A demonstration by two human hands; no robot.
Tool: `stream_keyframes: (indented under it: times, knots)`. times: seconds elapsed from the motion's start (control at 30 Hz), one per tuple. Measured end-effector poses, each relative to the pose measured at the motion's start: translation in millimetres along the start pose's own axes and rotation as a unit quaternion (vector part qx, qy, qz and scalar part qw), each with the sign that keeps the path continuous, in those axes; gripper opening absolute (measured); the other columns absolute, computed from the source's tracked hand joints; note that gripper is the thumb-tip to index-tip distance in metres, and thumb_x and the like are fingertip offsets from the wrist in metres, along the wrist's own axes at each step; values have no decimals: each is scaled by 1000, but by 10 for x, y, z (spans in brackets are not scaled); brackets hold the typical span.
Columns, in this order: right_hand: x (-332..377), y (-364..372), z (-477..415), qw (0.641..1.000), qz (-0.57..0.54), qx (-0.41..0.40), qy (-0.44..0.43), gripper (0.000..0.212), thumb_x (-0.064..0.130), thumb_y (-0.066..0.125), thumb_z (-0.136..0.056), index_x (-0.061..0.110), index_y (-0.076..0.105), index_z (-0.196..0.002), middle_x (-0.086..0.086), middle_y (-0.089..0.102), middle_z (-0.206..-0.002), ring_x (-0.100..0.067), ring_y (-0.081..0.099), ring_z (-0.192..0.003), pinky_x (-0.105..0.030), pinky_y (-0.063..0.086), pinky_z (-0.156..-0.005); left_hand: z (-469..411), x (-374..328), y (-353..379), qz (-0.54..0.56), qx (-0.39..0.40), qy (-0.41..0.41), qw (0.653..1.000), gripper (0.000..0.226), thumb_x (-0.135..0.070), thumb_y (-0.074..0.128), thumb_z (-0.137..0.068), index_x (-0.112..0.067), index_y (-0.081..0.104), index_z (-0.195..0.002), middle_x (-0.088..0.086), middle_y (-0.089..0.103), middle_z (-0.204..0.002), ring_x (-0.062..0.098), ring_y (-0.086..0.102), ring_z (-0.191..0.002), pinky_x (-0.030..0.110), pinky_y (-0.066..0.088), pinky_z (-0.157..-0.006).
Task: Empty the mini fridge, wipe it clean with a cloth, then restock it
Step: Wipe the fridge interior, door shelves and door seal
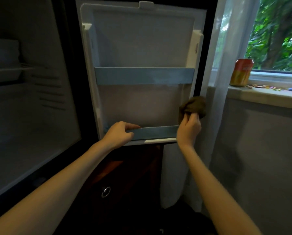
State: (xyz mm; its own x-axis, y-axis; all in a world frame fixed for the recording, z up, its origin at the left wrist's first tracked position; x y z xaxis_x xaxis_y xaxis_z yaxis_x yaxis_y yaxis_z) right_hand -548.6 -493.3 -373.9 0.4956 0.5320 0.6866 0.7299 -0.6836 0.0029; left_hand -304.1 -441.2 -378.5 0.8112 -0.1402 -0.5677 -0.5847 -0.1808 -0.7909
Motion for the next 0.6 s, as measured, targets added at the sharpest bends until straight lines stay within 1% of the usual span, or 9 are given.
stream_keyframes:
  times: [0.13, 0.2, 0.27, 0.33, 0.4, 0.43, 0.5, 0.57, 0.6]
  knots:
    - [-552, -54, 527, 990, 35, 59, 124, 13, -5, 56, -90, -11, 64, -96, -32, 66, -96, -47, 62, -89, -43, 42, -75, 10, -44, 30, -18, 7, 10, 1000, 49, -6, 53, -86, -18, 58, -133, 1, 61, -129, 17, 58, -116, 24, 45, -92]
    - [-760, -98, 646, 973, 81, 143, 162, 13, 0, 55, -91, -6, 65, -96, -29, 67, -95, -45, 62, -92, -47, 46, -78, 41, -55, 74, -10, 11, 23, 1000, 52, -9, 53, -86, -16, 53, -137, 2, 55, -136, 19, 51, -125, 20, 37, -97]
    - [-789, -94, 856, 938, 155, 280, 135, 13, 5, 56, -90, 2, 67, -95, -24, 68, -96, -42, 63, -94, -45, 49, -80, 159, -77, 150, 10, -8, 58, 998, 61, -20, 48, -80, -18, 46, -141, 1, 44, -146, 19, 37, -137, 19, 23, -107]
    - [-608, -86, 1101, 914, 164, 364, 74, 15, 6, 61, -83, 12, 71, -91, -13, 70, -93, -35, 66, -89, -40, 53, -75, 364, -88, 306, 103, -31, 86, 991, 63, -19, 48, -79, -29, 38, -141, -5, 35, -150, 13, 26, -143, 15, 13, -112]
    - [-270, -23, 1251, 904, 121, 411, 11, 20, 5, 66, -75, 17, 74, -89, 3, 62, -97, -22, 64, -85, -27, 47, -72, 612, 7, 507, 223, -61, 48, 972, 56, -13, 57, -92, -33, 34, -139, -6, 36, -149, 8, 29, -141, 15, 20, -112]
    - [-84, 50, 1280, 894, 113, 433, -27, 21, 6, 68, -74, 16, 73, -92, 6, 56, -100, -18, 61, -87, -22, 42, -70, 742, 82, 613, 286, -71, -1, 955, 54, -13, 58, -95, -31, 35, -141, -4, 39, -148, 8, 34, -138, 18, 26, -110]
    - [262, 216, 1313, 869, 80, 486, -57, 26, 10, 70, -74, 19, 67, -98, 9, 57, -98, -13, 61, -90, -19, 40, -68, 979, 205, 823, 446, -51, -109, 887, 49, -19, 54, -97, -29, 41, -143, -1, 50, -141, 10, 49, -126, 27, 39, -105]
    - [603, 356, 1350, 844, 13, 535, -43, 36, 12, 74, -73, 26, 54, -99, 9, 64, -92, -10, 63, -84, -18, 45, -66, 1122, 257, 845, 579, -40, -153, 800, 38, -24, 50, -98, -32, 50, -135, -2, 66, -124, 13, 65, -106, 33, 54, -88]
    - [790, 422, 1381, 831, -17, 555, -46, 40, 12, 76, -72, 26, 49, -98, 8, 64, -89, -9, 62, -80, -17, 46, -64, 1158, 315, 738, 613, -60, -162, 771, 33, -24, 49, -99, -32, 54, -130, -3, 71, -112, 11, 70, -91, 30, 57, -74]
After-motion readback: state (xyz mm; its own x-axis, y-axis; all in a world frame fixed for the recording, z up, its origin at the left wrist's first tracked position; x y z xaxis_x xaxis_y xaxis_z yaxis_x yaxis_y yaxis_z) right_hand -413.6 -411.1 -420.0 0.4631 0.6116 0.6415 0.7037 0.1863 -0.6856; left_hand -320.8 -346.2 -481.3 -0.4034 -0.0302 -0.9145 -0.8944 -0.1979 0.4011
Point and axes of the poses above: each hand's wrist, its own z-axis away from the middle knuckle, its own y-axis out of the palm, x = y × z, the point moved 8 cm from there along -z, towards the middle knuckle
